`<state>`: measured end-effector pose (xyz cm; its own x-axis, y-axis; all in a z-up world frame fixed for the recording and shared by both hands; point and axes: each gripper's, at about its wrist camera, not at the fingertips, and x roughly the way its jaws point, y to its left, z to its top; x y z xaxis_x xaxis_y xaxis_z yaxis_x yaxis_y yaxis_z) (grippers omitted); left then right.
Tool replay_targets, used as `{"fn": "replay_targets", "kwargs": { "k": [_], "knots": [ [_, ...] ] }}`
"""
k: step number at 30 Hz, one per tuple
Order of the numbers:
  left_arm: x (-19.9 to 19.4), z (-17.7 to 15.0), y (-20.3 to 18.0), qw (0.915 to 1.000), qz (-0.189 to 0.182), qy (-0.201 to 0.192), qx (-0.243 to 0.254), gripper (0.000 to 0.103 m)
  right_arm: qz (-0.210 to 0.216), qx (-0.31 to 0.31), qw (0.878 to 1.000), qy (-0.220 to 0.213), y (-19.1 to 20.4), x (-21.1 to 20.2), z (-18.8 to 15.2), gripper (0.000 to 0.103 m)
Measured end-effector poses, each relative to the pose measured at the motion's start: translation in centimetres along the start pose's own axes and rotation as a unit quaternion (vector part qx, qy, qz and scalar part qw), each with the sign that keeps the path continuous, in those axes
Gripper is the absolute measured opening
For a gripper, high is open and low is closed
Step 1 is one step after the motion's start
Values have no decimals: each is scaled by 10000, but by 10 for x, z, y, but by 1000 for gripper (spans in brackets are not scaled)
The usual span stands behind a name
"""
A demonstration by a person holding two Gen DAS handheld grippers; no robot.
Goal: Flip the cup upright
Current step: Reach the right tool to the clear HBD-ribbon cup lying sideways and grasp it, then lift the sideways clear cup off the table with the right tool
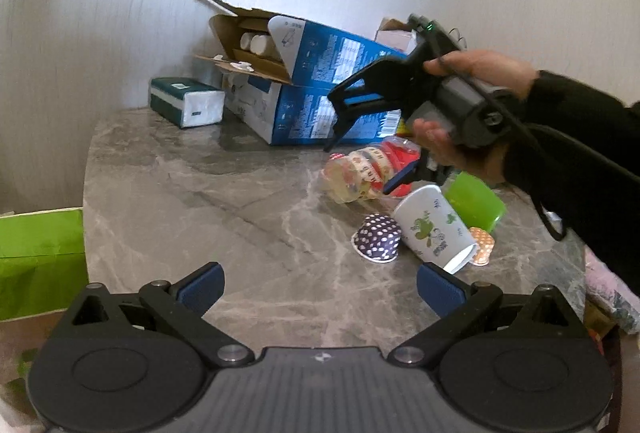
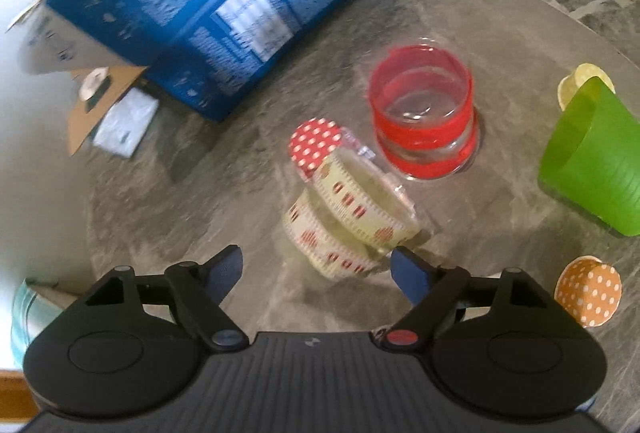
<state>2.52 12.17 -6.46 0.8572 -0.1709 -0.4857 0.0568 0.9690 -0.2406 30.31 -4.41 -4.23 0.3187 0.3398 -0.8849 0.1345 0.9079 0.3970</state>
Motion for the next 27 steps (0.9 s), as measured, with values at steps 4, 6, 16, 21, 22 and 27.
{"fn": "replay_targets", "kwargs": {
  "k": [4,6,16,21,22,27],
  "knots": [
    [-3,-2,-3,10000,-54,-13,64,103,-84,257,9996,-115,-4,8,2,80],
    [-4,-4,-2,10000,-58,28,31,103,-126,336,9992,-157,-4,11,3,79],
    [-14,-13,10,9998,-74,56,-182,103,-335,281,9984,-361,2,18,0,66],
    [-19,-14,12,9997,-57,47,-250,103,-357,-122,9976,-579,7,6,-11,65],
    [-20,-14,11,9996,-53,43,-266,103,-343,-178,9972,-634,7,2,-14,65],
    [-29,-12,5,9996,-63,-14,-276,103,-136,-590,9936,-956,8,-27,-28,65]
  ]
}}
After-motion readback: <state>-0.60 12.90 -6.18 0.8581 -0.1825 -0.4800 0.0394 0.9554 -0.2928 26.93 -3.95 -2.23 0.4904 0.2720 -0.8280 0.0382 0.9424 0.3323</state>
